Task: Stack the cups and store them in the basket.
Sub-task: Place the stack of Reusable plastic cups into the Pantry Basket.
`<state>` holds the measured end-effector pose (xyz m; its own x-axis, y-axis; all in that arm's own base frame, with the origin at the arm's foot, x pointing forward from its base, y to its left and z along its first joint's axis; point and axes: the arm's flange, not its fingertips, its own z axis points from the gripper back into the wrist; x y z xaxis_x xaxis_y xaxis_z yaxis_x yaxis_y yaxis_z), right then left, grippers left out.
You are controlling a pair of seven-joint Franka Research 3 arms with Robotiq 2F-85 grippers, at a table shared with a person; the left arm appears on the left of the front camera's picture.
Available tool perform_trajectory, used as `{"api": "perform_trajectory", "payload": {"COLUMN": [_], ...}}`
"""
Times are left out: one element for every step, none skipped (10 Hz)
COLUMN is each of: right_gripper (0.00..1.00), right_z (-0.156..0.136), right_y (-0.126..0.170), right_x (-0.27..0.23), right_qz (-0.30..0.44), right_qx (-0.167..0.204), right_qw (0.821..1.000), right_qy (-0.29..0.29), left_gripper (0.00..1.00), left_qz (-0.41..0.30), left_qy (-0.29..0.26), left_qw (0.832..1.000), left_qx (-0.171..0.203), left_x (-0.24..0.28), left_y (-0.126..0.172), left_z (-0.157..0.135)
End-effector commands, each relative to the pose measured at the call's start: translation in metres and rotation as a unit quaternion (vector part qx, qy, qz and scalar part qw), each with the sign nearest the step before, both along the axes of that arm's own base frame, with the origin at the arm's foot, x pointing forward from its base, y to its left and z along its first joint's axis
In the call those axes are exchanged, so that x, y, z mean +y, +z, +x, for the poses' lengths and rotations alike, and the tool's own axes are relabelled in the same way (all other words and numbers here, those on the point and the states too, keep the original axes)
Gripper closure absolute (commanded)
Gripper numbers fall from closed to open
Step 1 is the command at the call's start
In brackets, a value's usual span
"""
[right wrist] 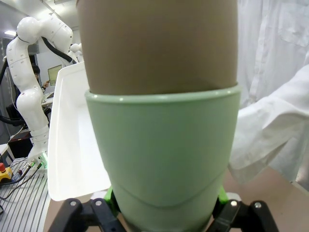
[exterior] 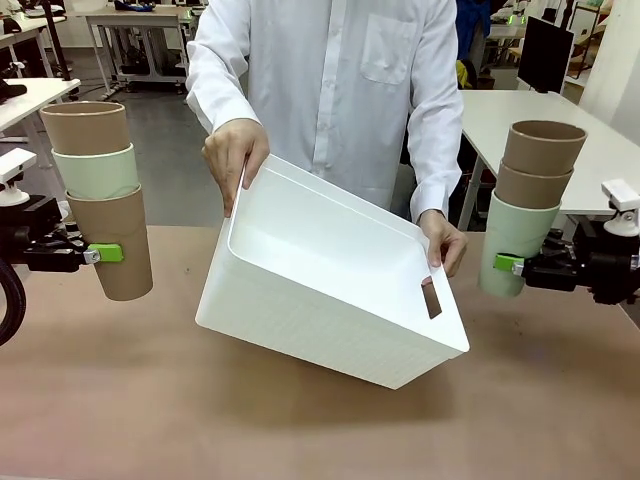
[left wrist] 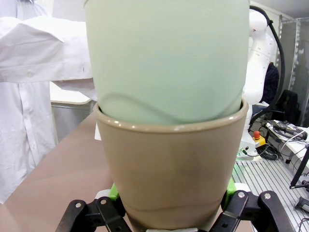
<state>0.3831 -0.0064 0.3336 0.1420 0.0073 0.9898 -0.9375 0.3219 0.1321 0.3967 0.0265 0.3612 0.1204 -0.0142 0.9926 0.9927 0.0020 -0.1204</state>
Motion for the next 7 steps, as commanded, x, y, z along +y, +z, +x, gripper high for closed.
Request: {"api": "perform_trajectory", "payload": {"right_gripper": [0.17,0.17,0.17,0.17,0.17,0.17,0.17], "right_z": [-0.022,-0.03,-0.041,-0.048,-0.056,-0.062,-0.062], "right_y": [0.045,0.064,0.084,0.099,0.112,0.122,0.131], "right_x": [0.008,0.013,0.021,0.033,0.046,0.063,0.085], "right_qz": [-0.02,-0.035,-0.062,-0.088,-0.116,-0.146,-0.176], "right_qx": [-0.003,-0.004,-0.006,-0.006,-0.003,0.002,0.005], "right_qw": [1.0,0.999,0.998,0.996,0.993,0.989,0.984], "right_qy": [0.005,0.007,0.007,0.005,0.004,0.005,0.007], "left_gripper": [0.14,0.14,0.14,0.14,0.14,0.14,0.14], "left_qz": [-0.005,-0.005,-0.005,-0.005,-0.005,-0.005,-0.005], "left_qy": [-0.002,-0.002,-0.002,-0.002,-0.002,-0.002,-0.002], "left_qw": [1.0,1.0,1.0,1.0,1.0,1.0,1.0], "left_qx": [-0.001,-0.001,-0.001,-0.001,-0.001,-0.001,-0.001], "left_x": [-0.001,-0.001,-0.001,-0.001,-0.001,-0.001,-0.001], "left_y": [0.004,0.004,0.004,0.004,0.004,0.004,0.004], "left_z": [0.0,0.0,0.0,0.0,0.0,0.0,0.0]}}
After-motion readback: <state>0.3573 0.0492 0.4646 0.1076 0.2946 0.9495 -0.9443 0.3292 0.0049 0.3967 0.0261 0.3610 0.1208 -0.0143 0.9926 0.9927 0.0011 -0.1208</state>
